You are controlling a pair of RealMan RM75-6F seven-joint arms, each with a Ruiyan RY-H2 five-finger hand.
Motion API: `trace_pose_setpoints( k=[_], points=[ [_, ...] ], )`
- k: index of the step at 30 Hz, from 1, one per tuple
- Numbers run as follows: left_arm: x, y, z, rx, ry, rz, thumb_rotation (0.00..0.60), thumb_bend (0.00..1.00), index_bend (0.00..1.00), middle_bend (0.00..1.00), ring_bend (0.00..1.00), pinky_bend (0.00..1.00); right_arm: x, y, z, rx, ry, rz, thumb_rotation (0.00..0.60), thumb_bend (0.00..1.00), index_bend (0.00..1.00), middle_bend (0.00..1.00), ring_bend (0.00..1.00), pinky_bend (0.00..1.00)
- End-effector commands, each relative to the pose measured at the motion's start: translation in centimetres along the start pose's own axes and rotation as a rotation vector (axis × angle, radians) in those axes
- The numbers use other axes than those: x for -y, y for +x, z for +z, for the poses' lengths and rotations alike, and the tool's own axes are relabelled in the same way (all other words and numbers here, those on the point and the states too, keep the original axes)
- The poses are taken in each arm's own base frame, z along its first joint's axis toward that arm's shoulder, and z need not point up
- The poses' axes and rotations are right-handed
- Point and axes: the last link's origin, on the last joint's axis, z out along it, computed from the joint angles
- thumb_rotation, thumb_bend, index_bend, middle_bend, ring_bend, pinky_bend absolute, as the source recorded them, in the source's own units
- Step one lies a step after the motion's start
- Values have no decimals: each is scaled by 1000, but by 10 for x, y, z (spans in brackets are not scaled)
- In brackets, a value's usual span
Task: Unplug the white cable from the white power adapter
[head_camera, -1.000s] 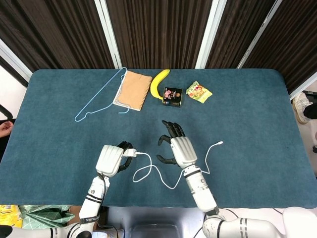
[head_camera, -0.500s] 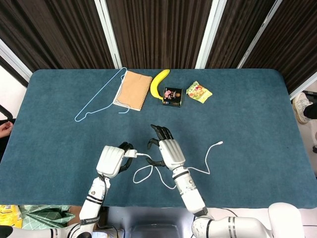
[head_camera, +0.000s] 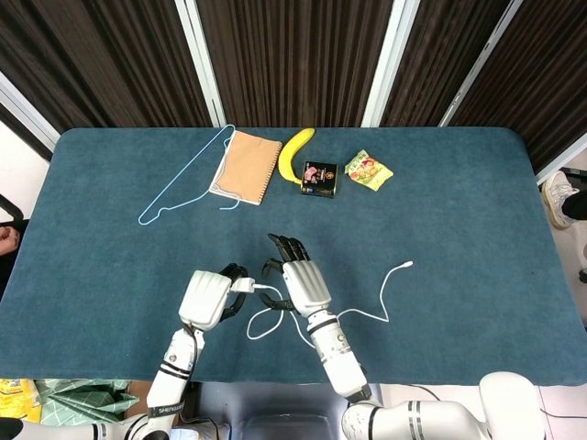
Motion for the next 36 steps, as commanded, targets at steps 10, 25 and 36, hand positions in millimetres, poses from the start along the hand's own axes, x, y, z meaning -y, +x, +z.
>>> trace_pose_setpoints(
  k=[10,25,36],
  points=[
    [-2,2,-2,-1,-7,0,600,662,702,774,1000,1000,5,-4,3,9,-9,10,600,430,648,160,0,0],
    [-2,2,-2,0,-10,-5,600,662,702,774,1000,1000,10,-10,4,21,-6,24,600,605,715,197,0,0],
    [-1,6,1,-12,-12,-1,600,662,701,774,1000,1000,12,-7,3,14,-10,15,600,706,861,253,24,0]
  ],
)
